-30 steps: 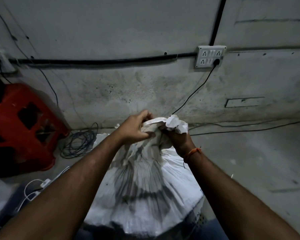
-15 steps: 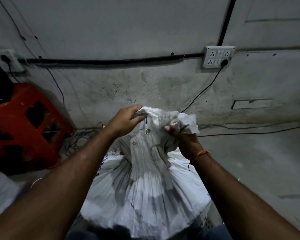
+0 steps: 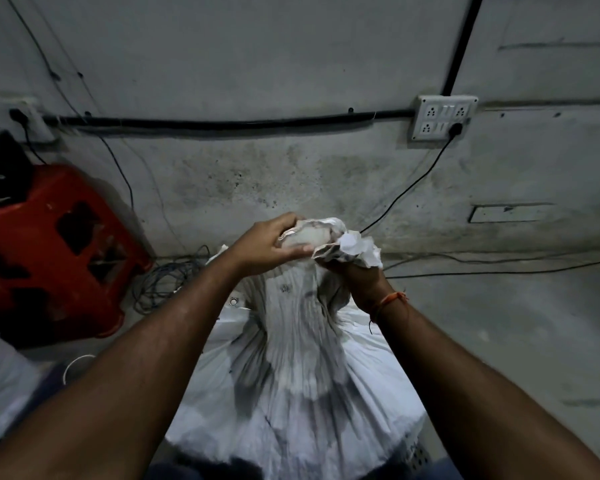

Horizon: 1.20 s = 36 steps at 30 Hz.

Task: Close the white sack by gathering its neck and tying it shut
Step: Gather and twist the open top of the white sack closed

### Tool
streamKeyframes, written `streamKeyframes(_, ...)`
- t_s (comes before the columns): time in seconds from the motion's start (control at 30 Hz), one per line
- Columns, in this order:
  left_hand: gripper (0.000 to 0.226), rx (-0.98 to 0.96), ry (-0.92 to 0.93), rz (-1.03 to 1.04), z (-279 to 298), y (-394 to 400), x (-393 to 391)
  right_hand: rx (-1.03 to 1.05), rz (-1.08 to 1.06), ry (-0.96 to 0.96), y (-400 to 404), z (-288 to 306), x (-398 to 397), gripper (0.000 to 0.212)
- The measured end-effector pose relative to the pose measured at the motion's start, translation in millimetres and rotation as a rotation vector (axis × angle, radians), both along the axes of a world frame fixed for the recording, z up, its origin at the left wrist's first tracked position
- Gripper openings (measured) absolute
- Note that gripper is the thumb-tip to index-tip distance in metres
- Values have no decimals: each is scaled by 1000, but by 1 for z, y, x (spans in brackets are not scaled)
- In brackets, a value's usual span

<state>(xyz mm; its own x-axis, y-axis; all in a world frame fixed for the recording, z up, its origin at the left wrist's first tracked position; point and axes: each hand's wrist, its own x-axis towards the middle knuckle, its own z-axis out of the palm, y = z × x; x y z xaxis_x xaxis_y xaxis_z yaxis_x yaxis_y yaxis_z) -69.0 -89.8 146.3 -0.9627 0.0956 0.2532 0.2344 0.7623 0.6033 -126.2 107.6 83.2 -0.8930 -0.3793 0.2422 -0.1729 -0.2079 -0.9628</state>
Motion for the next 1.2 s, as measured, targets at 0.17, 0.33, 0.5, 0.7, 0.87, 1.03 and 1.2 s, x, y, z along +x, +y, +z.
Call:
streamKeyframes(0.17, 33, -298, -35, 134, -21, -38, 3, -202, -43, -290, 7, -11, -3, 28)
streamKeyframes(0.33, 38, -61, 87, 150, -11, -31, 6, -267, -3, -412, -1, -8, -2, 34)
streamKeyframes(0.5, 31, -100, 208, 73, 17, 2, -5, -280, 78, -370, -16, 9, -1, 39)
streamKeyframes(0.7, 25, -145, 175, 148, 27, 11, -13, -66, 201, -172, -24, 13, 2, 35)
streamKeyframes(0.87, 35, -154, 150, 36, 20, 5, -7, -133, 46, -287, -33, 12, 1, 32)
streamKeyframes(1.03, 44, -472, -83, -9, 24, -39, 7, -164, 40, -410, -24, 7, 1, 29)
streamKeyframes(1.2, 19, -371, -109, 5, 32, -55, 18, -213, 55, -442, -19, 1, 3, 23)
